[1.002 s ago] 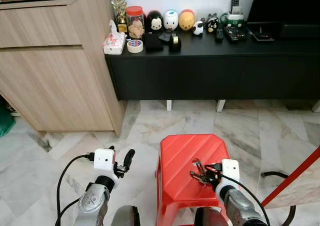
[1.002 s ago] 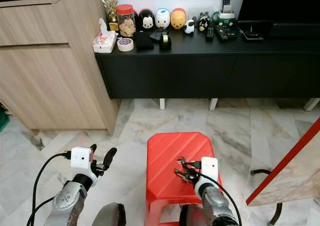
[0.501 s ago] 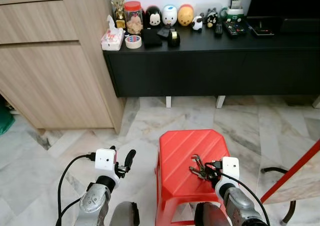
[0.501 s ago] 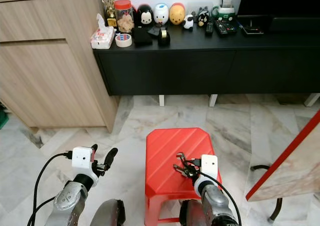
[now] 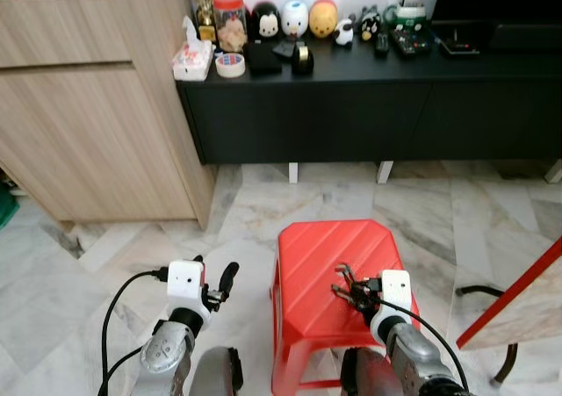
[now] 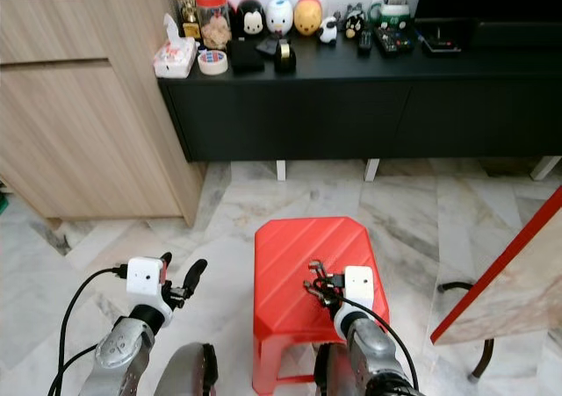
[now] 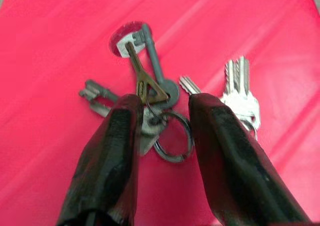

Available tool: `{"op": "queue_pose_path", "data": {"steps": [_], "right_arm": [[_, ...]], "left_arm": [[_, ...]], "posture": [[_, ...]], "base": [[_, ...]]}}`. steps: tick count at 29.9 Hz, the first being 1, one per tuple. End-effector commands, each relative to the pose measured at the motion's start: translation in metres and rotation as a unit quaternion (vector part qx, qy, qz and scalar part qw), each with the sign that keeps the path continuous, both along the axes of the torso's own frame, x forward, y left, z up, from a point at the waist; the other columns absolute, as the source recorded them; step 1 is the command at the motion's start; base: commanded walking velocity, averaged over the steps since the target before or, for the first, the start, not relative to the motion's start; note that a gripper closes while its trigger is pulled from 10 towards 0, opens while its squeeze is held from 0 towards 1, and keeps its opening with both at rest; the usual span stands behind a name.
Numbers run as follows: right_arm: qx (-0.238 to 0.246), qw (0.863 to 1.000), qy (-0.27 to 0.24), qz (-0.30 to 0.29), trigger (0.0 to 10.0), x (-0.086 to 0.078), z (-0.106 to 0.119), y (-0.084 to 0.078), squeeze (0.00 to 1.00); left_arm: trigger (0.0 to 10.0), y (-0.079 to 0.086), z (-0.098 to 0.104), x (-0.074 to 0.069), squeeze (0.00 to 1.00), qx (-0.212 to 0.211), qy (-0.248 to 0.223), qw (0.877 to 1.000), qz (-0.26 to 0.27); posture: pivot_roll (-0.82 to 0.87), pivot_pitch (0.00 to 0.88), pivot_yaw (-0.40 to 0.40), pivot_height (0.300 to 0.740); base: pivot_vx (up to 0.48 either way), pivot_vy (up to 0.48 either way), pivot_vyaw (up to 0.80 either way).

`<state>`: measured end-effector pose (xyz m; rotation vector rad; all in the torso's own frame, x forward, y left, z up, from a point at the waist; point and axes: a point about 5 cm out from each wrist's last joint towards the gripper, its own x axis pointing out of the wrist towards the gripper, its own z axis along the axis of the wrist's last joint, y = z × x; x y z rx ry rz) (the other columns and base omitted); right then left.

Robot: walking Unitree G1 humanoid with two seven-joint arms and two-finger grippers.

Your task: Hang keys on a hook

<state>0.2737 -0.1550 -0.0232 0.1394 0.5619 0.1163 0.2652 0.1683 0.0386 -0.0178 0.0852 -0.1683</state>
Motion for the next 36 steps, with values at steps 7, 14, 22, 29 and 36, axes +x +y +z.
{"op": "queue_pose_path", "data": {"steps": [7, 14, 22, 29, 36], "right_arm": [[0.008, 1.0, -0.008, 0.007, 10.0, 0.0018, 0.002, 0.0045, 0.0], [0.012, 1.0, -0.013, 0.006, 10.0, 0.0033, 0.0035, 0.0048, 0.0], [0.02, 1.0, -0.012, 0.005, 0.0, 0.0029, 0.0033, 0.0051, 0.0], [0.024, 1.0, -0.015, 0.006, 0.0, 0.0034, 0.004, 0.0062, 0.0], [0.026, 1.0, -0.016, 0.005, 0.0, 0.0042, 0.0047, 0.0062, 0.0]], "left_arm": [[10.0, 0.0004, -0.0025, -0.0023, 0.0, 0.007, 0.009, 1.0, -0.002], [10.0, 0.0019, -0.004, -0.0029, 0.0, 0.009, 0.012, 1.0, -0.001], [10.0, 0.0016, -0.0037, -0.0023, 0.0, 0.014, 0.011, 1.0, -0.003], [10.0, 0.0023, -0.0035, -0.0019, 0.0, 0.015, 0.012, 1.0, -0.002], [10.0, 0.0026, -0.0036, -0.0006, 0.0, 0.016, 0.013, 1.0, -0.002]], "posture": [[0.06, 0.091, 0.006, 0.577], [0.06, 0.089, 0.006, 0.577], [0.06, 0.089, 0.006, 0.577], [0.06, 0.09, 0.006, 0.577], [0.06, 0.086, 0.006, 0.577]], "base": [[0.0, 0.0, 0.0], [0.0, 0.0, 0.0], [0.0, 0.0, 0.0], [0.0, 0.0, 0.0], [0.0, 0.0, 0.0]]}}
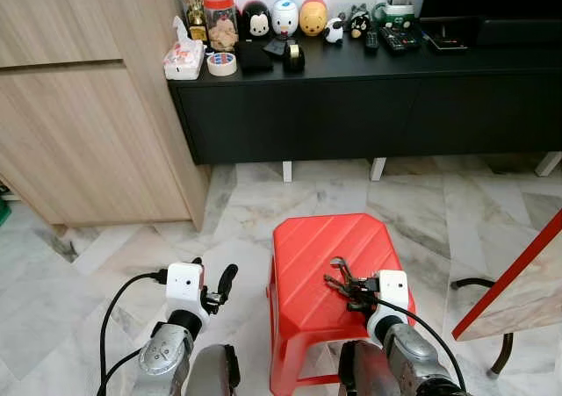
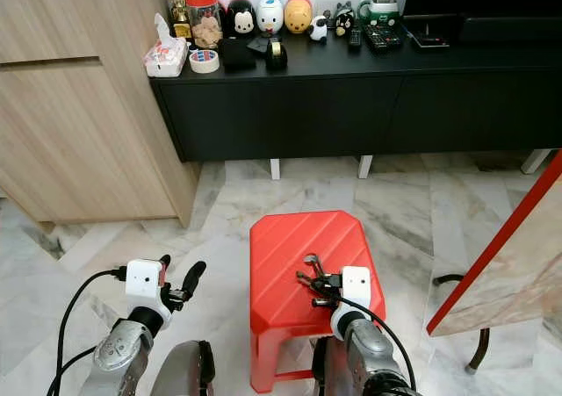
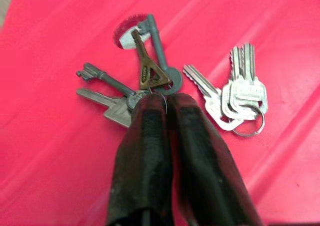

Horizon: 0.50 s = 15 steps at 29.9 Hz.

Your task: Hang keys on a hook

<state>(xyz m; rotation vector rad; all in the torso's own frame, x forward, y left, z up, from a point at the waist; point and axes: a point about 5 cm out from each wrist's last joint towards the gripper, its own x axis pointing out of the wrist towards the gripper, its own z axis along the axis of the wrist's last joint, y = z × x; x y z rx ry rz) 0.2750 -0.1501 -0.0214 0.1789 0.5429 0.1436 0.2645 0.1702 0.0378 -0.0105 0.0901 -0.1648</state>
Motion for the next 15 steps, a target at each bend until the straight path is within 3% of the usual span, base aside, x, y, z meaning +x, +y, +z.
{"op": "queue_pose_path", "data": {"steps": [1, 11, 12, 13, 14, 15], "right_arm": [[0.003, 1.0, -0.007, -0.002, 0.0, 0.003, 0.003, 0.001, 0.0], [-0.001, 1.0, -0.015, -0.006, 0.0, 0.003, 0.004, 0.0, 0.0], [-0.03, 0.998, -0.053, -0.028, 0.0, 0.009, 0.012, -0.006, 0.0], [-0.031, 0.995, -0.084, -0.046, 0.0, 0.014, 0.019, -0.01, 0.0], [-0.031, 0.995, -0.084, -0.046, 0.0, 0.014, 0.019, -0.01, 0.0], [-0.037, 0.989, -0.131, -0.06, 0.0, 0.021, 0.032, -0.013, 0.0]], "left_arm": [[10.0, 0.001, -0.003, 0.0, 0.0, 0.012, 0.011, 1.0, -0.004], [10.0, 0.002, -0.006, 0.0, 0.0, 0.017, 0.019, 1.0, -0.004], [10.0, 0.002, -0.007, -0.001, 0.0, 0.018, 0.02, 1.0, -0.004], [10.0, 0.003, -0.007, -0.001, 0.0, 0.019, 0.021, 1.0, -0.003], [10.0, 0.003, -0.007, -0.001, 0.0, 0.019, 0.021, 1.0, -0.003], [10.0, 0.005, -0.008, -0.001, 0.0, 0.019, 0.023, 1.0, 0.0]], "posture": [[0.06, 0.086, 0.006, 0.577], [0.06, 0.083, 0.007, 0.577], [0.06, 0.083, 0.007, 0.577], [0.06, 0.078, 0.006, 0.577], [0.06, 0.078, 0.006, 0.577], [0.06, 0.077, 0.007, 0.577]], "base": [[0.0, 0.0, 0.0], [0.0, 0.0, 0.0], [0.0, 0.0, 0.0], [0.0, 0.0, 0.0], [0.0, 0.0, 0.0], [0.0, 0.0, 0.0]]}}
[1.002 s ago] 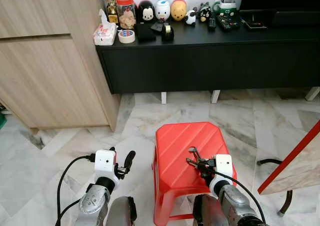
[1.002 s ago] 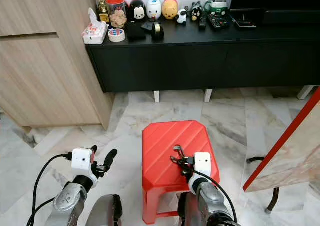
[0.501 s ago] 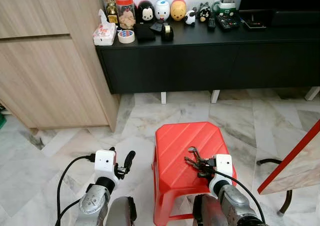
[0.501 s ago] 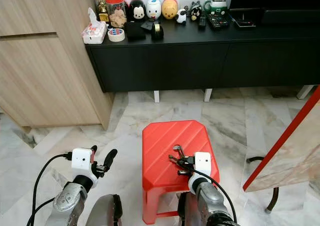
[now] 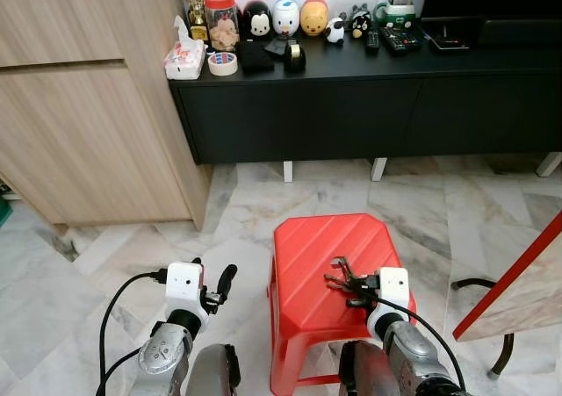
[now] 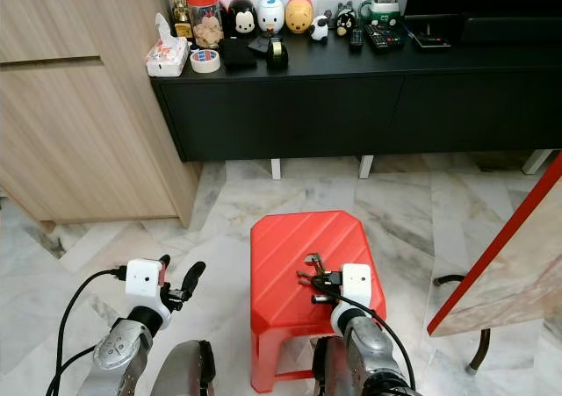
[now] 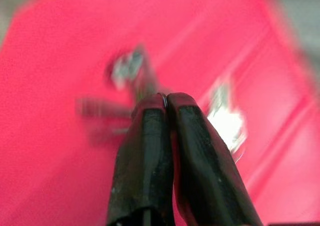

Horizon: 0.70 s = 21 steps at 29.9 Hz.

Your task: Hang keys on a hook

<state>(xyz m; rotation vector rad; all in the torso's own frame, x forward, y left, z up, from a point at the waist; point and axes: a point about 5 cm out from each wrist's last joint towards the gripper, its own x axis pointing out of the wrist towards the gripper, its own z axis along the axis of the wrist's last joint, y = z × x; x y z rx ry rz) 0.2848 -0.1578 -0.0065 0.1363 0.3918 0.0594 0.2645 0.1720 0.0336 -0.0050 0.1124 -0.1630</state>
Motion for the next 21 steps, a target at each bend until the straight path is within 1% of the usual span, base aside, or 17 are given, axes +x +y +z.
{"op": "queue_pose_path", "data": {"steps": [1, 4, 8, 9, 10, 11, 12, 14, 18, 21], "right_arm": [[-0.013, 0.996, -0.085, -0.019, 0.0, 0.015, 0.025, -0.006, 0.0], [-0.021, 0.991, -0.127, -0.018, 0.0, 0.021, 0.037, -0.007, 0.0], [-0.024, 0.989, -0.146, -0.021, 0.0, 0.024, 0.043, -0.008, 0.0], [-0.023, 0.987, -0.159, -0.025, 0.0, 0.025, 0.047, -0.01, 0.0], [-0.021, 0.985, -0.169, -0.024, 1.1, 0.024, 0.05, -0.009, 0.0], [-0.021, 0.985, -0.169, -0.024, 1.1, 0.024, 0.05, -0.009, 0.0], [-0.021, 0.985, -0.172, -0.019, 10.0, 0.022, 0.049, -0.008, 0.0], [-0.023, 0.984, -0.174, -0.015, 10.0, 0.018, 0.046, -0.005, 0.0], [-0.012, 0.99, -0.135, -0.038, 10.0, 0.007, 0.03, -0.006, 0.0], [-0.005, 0.99, -0.134, -0.046, 10.0, 0.005, 0.029, -0.006, 0.0]], "left_arm": [[10.0, 0.004, -0.004, -0.001, 0.0, 0.016, 0.013, 1.0, 0.0], [10.0, 0.005, -0.004, -0.001, 0.0, 0.016, 0.013, 1.0, 0.001], [10.0, 0.005, -0.004, 0.0, 0.0, 0.016, 0.013, 1.0, 0.002], [10.0, 0.005, -0.005, 0.0, 0.0, 0.015, 0.014, 1.0, 0.003], [10.0, 0.005, -0.006, 0.0, 0.0, 0.015, 0.015, 1.0, 0.004], [10.0, 0.005, -0.006, 0.0, 0.0, 0.015, 0.015, 1.0, 0.004], [10.0, 0.005, -0.007, 0.0, 0.0, 0.014, 0.018, 1.0, 0.006], [10.0, 0.006, -0.01, 0.0, 0.0, 0.014, 0.022, 1.0, 0.009], [10.0, 0.012, -0.018, -0.004, 0.0, 0.019, 0.041, 0.999, 0.02], [10.0, 0.016, -0.022, -0.007, 0.0, 0.022, 0.052, 0.998, 0.026]], "posture": [[0.06, 0.077, 0.007, 0.577], [0.06, 0.077, 0.007, 0.577], [0.04, 0.07, 0.004, 0.577], [0.04, 0.068, 0.002, 0.577], [0.04, 0.065, 0.001, 0.577], [0.04, 0.065, 0.001, 0.577], [0.04, 0.062, -0.004, 0.577], [0.03, 0.061, -0.006, 0.577], [0.04, 0.056, -0.013, 0.577], [0.04, 0.056, -0.013, 0.577]], "base": [[0.0, 0.0, 0.0], [0.0, 0.0, 0.0], [0.0, 0.0, 0.0], [0.0, 0.0, 0.0], [0.0, 0.0, 0.0], [0.0, 0.0, 0.0], [0.0, 0.0, 0.0], [0.0, 0.0, 0.0], [0.0, 0.0, 0.0], [0.0, 0.0, 0.0]]}}
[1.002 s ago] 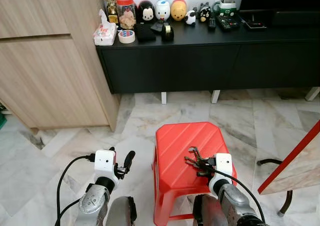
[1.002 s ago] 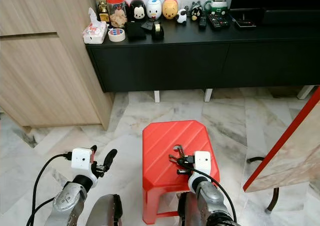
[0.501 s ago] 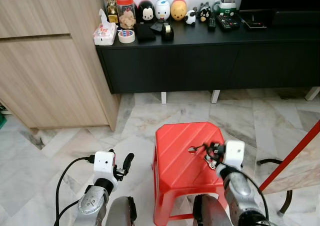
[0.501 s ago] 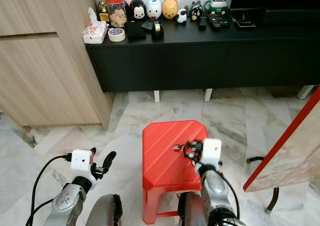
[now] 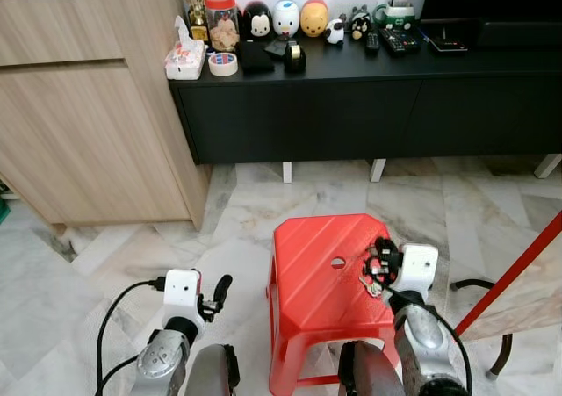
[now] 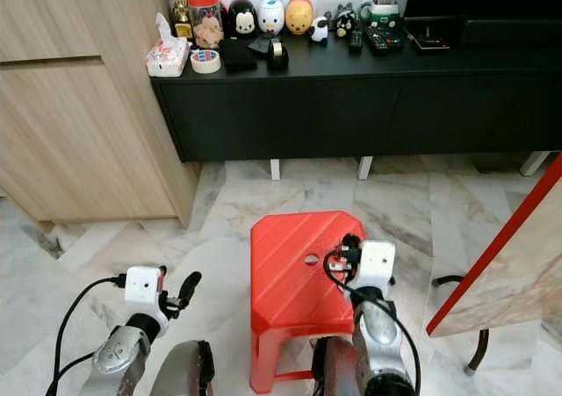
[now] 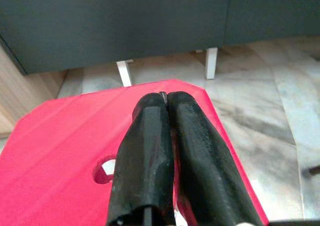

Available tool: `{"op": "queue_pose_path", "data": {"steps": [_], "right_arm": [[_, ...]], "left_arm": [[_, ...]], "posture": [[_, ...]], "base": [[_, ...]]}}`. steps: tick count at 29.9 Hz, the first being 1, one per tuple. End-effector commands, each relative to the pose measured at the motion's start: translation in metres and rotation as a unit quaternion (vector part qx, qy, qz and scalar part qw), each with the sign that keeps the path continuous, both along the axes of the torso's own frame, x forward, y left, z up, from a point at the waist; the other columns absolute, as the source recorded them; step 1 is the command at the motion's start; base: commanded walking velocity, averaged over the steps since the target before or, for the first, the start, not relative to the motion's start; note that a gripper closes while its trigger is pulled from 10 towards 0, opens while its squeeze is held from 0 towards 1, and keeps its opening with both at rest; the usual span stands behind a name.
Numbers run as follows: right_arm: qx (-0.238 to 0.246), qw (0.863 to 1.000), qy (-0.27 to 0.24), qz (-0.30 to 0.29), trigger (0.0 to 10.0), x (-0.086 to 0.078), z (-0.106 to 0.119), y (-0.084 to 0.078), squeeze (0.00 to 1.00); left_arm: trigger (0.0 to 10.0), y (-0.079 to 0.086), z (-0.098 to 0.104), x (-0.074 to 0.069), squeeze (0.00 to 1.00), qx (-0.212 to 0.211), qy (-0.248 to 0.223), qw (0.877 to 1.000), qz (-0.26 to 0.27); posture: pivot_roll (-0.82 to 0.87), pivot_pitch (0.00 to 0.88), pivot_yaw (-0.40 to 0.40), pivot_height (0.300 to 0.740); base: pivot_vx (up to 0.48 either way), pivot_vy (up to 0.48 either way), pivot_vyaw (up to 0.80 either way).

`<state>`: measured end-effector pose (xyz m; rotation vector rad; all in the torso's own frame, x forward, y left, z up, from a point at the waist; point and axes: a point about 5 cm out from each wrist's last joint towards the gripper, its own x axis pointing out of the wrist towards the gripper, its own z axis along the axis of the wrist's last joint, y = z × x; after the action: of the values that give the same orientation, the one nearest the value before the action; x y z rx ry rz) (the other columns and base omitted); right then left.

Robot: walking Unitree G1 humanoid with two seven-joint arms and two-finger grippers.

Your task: Hang keys on a hook

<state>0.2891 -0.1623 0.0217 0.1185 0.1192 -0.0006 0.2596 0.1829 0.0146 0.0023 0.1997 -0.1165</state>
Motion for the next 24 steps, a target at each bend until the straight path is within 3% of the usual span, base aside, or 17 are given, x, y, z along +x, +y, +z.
{"op": "queue_pose_path", "data": {"steps": [1, 8, 18, 24], "right_arm": [[0.009, 1.0, -0.003, -0.004, 10.0, 0.001, 0.001, 0.0, 0.0], [0.009, 1.0, -0.006, 0.005, 10.0, 0.005, 0.006, 0.002, 0.0], [0.01, 1.0, -0.005, 0.003, 10.0, 0.006, 0.007, -0.001, 0.0], [0.012, 1.0, 0.017, 0.01, 10.0, 0.001, 0.0, 0.0, 0.0]], "left_arm": [[10.0, 0.007, -0.005, -0.003, 0.0, 0.014, 0.015, 1.0, 0.005], [10.0, 0.015, -0.029, -0.012, 0.0, 0.023, 0.082, 0.996, 0.013], [10.0, 0.015, -0.045, -0.019, 0.0, 0.027, 0.14, 0.99, 0.017], [10.0, 0.015, -0.061, -0.03, 0.0, 0.026, 0.201, 0.979, 0.037]], "posture": [[0.04, 0.056, -0.013, 0.582], [0.03, 0.035, -0.022, 0.632], [0.03, 0.015, -0.025, 0.687], [0.02, 0.0, -0.027, 0.706]], "base": [[0.0, 0.0, 0.0], [0.0, 0.0, 0.0], [0.0, 0.0, 0.0], [0.0, 0.0, 0.0]]}}
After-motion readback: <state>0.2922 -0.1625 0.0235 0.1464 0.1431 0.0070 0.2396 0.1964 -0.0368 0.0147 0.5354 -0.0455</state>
